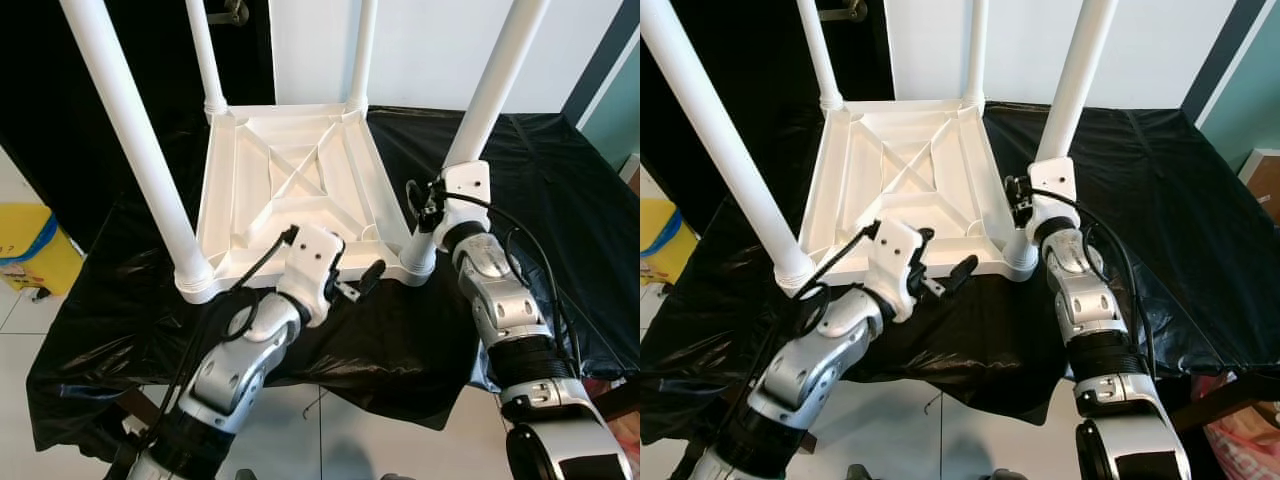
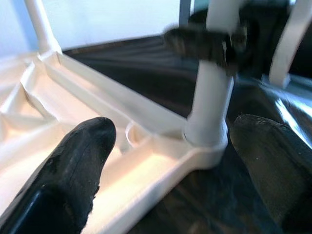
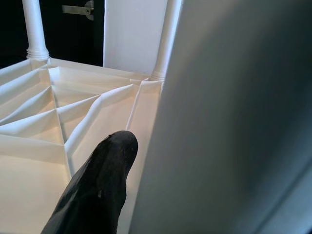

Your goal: Building children table

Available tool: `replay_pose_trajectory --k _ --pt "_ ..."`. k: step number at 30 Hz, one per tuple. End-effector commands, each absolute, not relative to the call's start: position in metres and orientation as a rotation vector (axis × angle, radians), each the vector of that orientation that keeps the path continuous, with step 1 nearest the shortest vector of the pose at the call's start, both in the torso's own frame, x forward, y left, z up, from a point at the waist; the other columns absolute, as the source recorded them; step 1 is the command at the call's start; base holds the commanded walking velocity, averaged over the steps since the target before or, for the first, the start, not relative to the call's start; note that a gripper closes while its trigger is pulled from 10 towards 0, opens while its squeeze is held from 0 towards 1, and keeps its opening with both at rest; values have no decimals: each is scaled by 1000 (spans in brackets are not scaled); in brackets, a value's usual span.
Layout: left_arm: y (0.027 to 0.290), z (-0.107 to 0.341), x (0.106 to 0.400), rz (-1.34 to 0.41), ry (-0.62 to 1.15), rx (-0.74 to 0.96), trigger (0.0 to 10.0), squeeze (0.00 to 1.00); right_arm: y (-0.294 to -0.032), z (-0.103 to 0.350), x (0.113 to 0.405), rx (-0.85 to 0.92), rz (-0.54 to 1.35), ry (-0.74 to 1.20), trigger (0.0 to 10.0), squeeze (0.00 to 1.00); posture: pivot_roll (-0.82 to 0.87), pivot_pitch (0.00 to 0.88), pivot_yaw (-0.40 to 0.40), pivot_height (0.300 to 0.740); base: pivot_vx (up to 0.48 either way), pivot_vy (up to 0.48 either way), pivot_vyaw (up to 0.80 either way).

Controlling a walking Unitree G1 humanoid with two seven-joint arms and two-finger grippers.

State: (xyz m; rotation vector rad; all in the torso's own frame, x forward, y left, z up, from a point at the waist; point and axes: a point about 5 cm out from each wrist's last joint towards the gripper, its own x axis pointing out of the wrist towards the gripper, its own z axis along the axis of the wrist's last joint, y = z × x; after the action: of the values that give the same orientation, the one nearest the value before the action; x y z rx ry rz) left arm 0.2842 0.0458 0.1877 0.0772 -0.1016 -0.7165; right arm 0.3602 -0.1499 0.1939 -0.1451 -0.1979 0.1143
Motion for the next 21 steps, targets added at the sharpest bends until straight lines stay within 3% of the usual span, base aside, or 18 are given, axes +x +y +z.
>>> replay_pose_trajectory --k 1,2,3,4,6,7,17,19,20,21 --pt "46 189 289 -734 -112 94 10000 0 -152 192 362 -92 108 -177 10000 0 -111 23 -61 740 0 0 0" --pt "46 189 289 -734 -112 94 10000 0 -152 192 362 -92 108 -177 10000 0 -111 23 -61 740 0 0 0" --pt "45 192 292 -725 -119 96 10000 0 -152 191 363 -55 109 -166 6078 0 -111 25 -63 740 0 0 0" --pt "45 195 296 -718 -127 99 10000 0 -152 190 363 -28 109 -158 4667 0 -111 25 -63 740 0 0 0" --pt "44 196 298 -715 -132 101 10000 0 -151 189 363 -11 112 -152 4902 0 -111 27 -63 740 0 0 0" --pt "43 198 300 -714 -137 103 10000 0 -151 189 364 -7 113 -149 10000 0 -111 29 -64 740 0 0 0" --pt "36 206 308 -731 -168 111 10000 0 -151 187 367 25 102 -123 10000 0 -111 32 -64 740 0 0 0" --pt "34 209 310 -738 -177 121 10000 0 -152 185 367 90 97 -104 10000 0 -109 34 -64 740 0 0 0" --pt "30 216 316 -746 -190 119 10000 0 -153 180 367 259 88 -67 10000 0 -110 37 -63 740 0 0 0" --pt "30 216 316 -746 -190 119 10000 0 -153 180 367 259 88 -67 10000 0 -110 37 -63 740 0 0 0"
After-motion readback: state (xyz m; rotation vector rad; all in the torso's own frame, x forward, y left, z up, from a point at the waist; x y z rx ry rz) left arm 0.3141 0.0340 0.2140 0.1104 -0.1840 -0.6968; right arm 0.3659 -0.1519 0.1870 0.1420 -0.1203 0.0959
